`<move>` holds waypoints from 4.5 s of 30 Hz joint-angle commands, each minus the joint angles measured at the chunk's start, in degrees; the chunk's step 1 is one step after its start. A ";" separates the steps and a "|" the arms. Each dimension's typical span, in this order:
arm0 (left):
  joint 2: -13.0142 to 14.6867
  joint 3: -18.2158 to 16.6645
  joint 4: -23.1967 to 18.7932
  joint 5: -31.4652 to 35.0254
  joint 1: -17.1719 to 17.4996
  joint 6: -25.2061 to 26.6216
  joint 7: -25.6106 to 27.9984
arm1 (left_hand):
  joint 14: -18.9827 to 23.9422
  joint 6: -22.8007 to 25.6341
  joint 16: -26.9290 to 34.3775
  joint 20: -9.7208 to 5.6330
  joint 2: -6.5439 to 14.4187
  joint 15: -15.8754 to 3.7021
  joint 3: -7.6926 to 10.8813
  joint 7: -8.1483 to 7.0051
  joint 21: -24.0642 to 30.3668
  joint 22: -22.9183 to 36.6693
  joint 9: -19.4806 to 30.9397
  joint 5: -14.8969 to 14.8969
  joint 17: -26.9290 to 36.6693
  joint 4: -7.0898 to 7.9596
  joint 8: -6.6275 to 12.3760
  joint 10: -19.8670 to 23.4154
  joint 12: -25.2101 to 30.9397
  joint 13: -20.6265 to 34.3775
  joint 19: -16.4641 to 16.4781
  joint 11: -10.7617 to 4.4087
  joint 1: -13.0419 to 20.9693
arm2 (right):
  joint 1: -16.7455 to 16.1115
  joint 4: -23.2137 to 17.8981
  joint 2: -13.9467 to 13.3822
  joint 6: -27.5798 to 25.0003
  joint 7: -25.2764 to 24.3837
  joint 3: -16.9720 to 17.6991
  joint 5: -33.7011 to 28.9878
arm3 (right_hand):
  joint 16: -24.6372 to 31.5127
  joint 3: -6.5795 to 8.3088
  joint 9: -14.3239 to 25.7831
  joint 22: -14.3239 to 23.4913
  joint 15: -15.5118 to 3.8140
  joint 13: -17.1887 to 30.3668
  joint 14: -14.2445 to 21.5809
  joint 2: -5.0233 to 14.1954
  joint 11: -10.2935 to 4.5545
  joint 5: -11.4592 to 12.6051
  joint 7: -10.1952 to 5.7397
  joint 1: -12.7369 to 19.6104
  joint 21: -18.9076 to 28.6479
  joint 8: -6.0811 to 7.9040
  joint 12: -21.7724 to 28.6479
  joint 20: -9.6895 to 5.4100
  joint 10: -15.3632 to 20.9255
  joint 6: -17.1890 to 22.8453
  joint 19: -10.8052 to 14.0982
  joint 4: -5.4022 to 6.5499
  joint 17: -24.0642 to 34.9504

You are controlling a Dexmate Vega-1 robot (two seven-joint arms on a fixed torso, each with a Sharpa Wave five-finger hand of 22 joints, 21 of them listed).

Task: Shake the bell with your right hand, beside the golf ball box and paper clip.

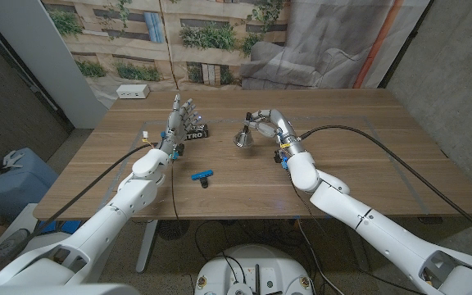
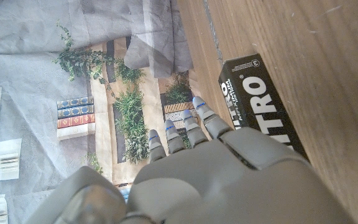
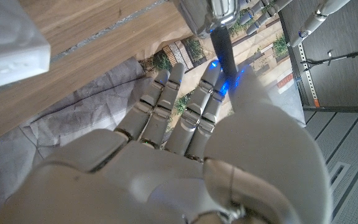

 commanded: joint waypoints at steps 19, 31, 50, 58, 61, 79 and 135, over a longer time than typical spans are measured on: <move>0.00 0.00 0.01 0.01 0.01 0.02 0.01 | 0.51 0.02 0.32 0.03 0.69 -5.59 0.00 -0.35 0.40 0.32 0.26 0.39 0.27 0.39 0.33 0.21 0.34 0.30 0.44 -0.25 -0.07 | 2.79 13.53 4.32 12.10 -19.88 -3.00 -18.42 | 0.63 -0.12 0.50 0.31 -8.61 0.40 0.30 -0.69 -0.29 0.69 -0.93 4.25 -0.13 -0.24 -0.27 -6.78 -0.29 0.40 -0.02 -0.04 0.84; 0.02 -0.02 -0.02 0.00 0.01 0.06 0.02 | 0.52 0.00 0.33 0.06 0.68 -5.62 -0.01 -0.35 0.40 0.32 0.25 0.39 0.27 0.39 0.33 0.18 0.32 0.30 0.45 -0.42 -0.07 | 3.99 14.78 4.11 10.57 -23.18 -4.66 -22.92 | 0.84 -0.45 0.57 0.33 -8.57 0.46 0.60 -0.73 -0.27 0.64 -1.11 5.38 -0.10 -0.19 -0.26 -6.85 -0.22 0.52 0.05 0.31 1.12; 0.00 -0.01 0.03 0.01 -0.01 0.03 0.00 | 0.51 0.00 0.32 0.05 0.68 -5.65 -0.01 -0.35 0.39 0.32 0.25 0.39 0.27 0.39 0.33 0.17 0.32 0.30 0.43 -0.31 -0.06 | 0.69 7.65 3.51 6.34 -10.54 -1.09 -10.25 | 0.96 -1.66 0.67 0.37 -8.29 0.43 0.49 -0.53 -0.20 0.30 -0.76 5.11 -0.09 -0.33 -0.44 -6.71 -0.45 0.27 0.01 1.31 1.33; 0.00 -0.01 0.02 0.00 -0.01 0.03 0.00 | 0.51 -0.01 0.32 0.04 0.68 -5.59 -0.01 -0.35 0.40 0.32 0.26 0.39 0.27 0.38 0.33 0.18 0.33 0.30 0.45 -0.42 -0.06 | -0.23 5.54 3.03 5.61 -5.59 0.43 -4.99 | 0.90 -2.37 0.71 0.37 -8.03 0.41 0.32 -0.49 -0.13 0.13 -0.52 4.16 -0.06 -0.34 -0.54 -6.61 -0.59 0.27 0.08 1.90 1.33; 0.00 -0.01 0.02 0.01 -0.01 0.03 0.00 | 0.54 0.01 0.33 0.06 0.67 -5.62 -0.01 -0.35 0.41 0.32 0.26 0.39 0.27 0.39 0.33 0.16 0.32 0.30 0.48 -0.37 -0.07 | -0.74 4.38 2.97 4.66 -4.09 1.12 -3.11 | 0.89 -2.57 0.73 0.36 -8.02 0.41 0.33 -0.35 -0.11 0.10 -0.17 3.76 -0.06 -0.31 -0.53 -6.54 -0.55 0.34 0.08 2.15 1.31; 0.02 -0.01 -0.02 0.00 0.01 0.06 0.01 | 0.49 0.02 0.31 0.07 0.67 -5.65 -0.01 -0.35 0.38 0.32 0.26 0.39 0.27 0.39 0.34 0.20 0.34 0.30 0.41 -0.43 -0.07 | -1.72 -3.20 -0.11 -3.56 6.99 3.91 7.57 | 0.87 -3.42 0.73 0.34 -8.02 0.70 0.66 0.18 -0.01 -0.03 0.63 2.03 0.02 -0.16 -0.12 -6.45 0.26 0.74 0.37 2.99 1.21; 0.03 -0.02 -0.05 0.00 0.02 0.07 0.02 | 0.50 -0.02 0.31 0.06 0.68 -5.62 0.00 -0.35 0.39 0.32 0.25 0.40 0.27 0.38 0.32 0.16 0.33 0.30 0.44 -0.31 -0.06 | 1.03 -11.55 -7.85 -14.93 14.90 2.91 21.94 | 0.25 -3.88 0.44 0.25 -8.22 1.30 1.32 1.51 0.12 -0.15 1.52 0.37 -0.38 -0.29 0.16 -5.68 0.98 1.47 -0.39 2.95 1.15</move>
